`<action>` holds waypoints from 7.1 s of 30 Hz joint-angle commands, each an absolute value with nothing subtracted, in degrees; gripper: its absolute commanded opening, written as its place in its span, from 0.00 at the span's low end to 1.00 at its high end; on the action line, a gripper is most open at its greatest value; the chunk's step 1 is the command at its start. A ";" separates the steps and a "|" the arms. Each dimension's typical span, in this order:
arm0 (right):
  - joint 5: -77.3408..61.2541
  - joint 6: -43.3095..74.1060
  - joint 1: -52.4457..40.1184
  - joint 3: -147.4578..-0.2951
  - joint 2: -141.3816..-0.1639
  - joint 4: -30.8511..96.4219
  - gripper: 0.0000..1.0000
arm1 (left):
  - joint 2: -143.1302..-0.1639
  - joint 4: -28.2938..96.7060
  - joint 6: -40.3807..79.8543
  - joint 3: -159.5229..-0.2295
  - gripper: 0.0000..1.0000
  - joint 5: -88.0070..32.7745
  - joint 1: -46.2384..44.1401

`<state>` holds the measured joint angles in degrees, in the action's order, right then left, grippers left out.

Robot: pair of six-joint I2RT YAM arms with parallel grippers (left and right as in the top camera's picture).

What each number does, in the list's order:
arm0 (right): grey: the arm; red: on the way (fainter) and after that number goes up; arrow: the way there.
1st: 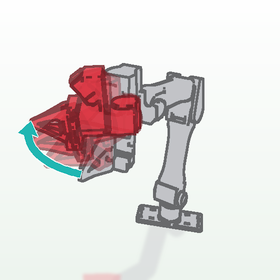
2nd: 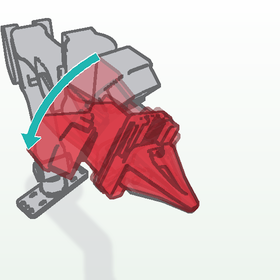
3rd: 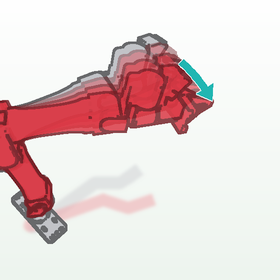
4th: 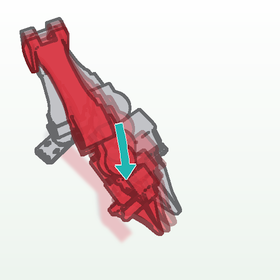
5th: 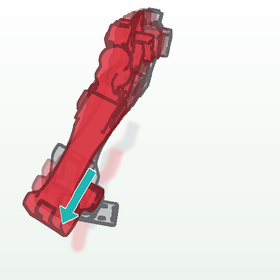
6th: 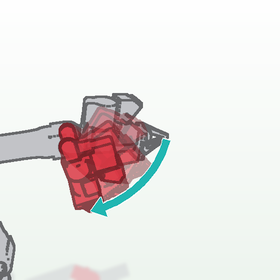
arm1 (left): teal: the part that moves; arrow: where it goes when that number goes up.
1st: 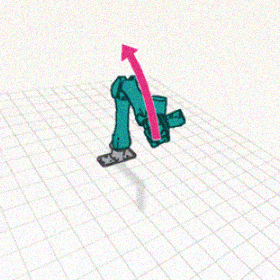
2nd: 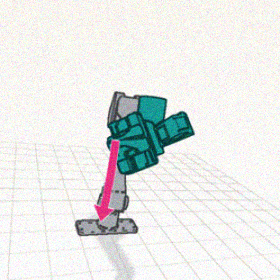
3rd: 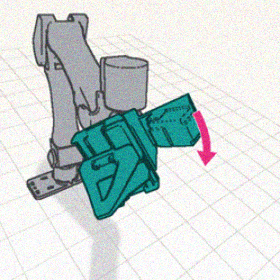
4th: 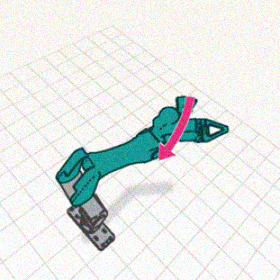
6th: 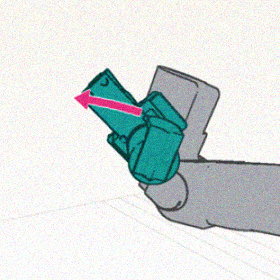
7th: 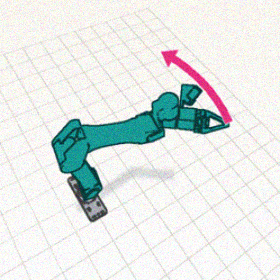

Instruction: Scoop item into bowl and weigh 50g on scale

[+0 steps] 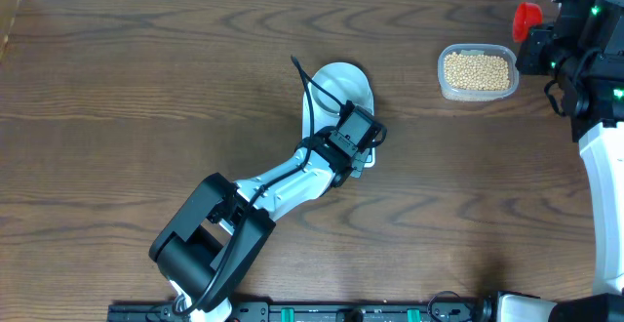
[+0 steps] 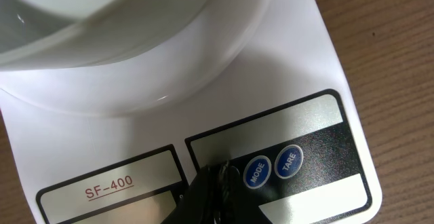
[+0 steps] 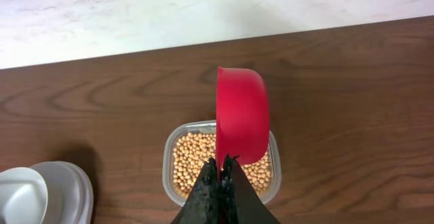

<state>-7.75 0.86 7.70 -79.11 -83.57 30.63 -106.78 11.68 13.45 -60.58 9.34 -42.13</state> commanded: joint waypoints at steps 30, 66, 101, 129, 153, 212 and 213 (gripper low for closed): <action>-7.84 1.63 8.23 -80.14 -83.59 31.00 0.01 | -107.74 11.97 12.08 -60.73 0.07 9.69 -42.39; -2.87 -3.36 8.27 -80.14 -83.59 28.84 0.01 | -93.76 24.84 11.97 -60.73 0.07 10.26 -29.34; -1.50 4.23 14.63 -80.14 -83.59 22.76 0.01 | -93.82 18.26 10.83 -60.73 0.07 8.54 -10.39; -3.62 3.99 14.59 -80.14 -83.59 29.45 0.01 | -100.14 9.41 24.86 -60.27 0.07 17.52 -41.30; -3.60 2.50 14.59 -80.14 -83.59 30.70 0.01 | -105.58 9.54 37.36 -60.23 0.07 21.74 -44.73; -3.60 2.50 14.59 -79.85 -83.59 31.53 0.01 | -109.73 10.20 43.35 -60.20 0.07 21.76 -46.33; -3.60 2.50 14.59 -79.85 -83.59 31.53 0.01 | -109.73 10.20 43.35 -60.23 0.07 21.74 -46.33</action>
<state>-3.22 3.20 14.39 -79.11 -83.61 31.57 -108.25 10.00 43.48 -60.55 20.45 -46.41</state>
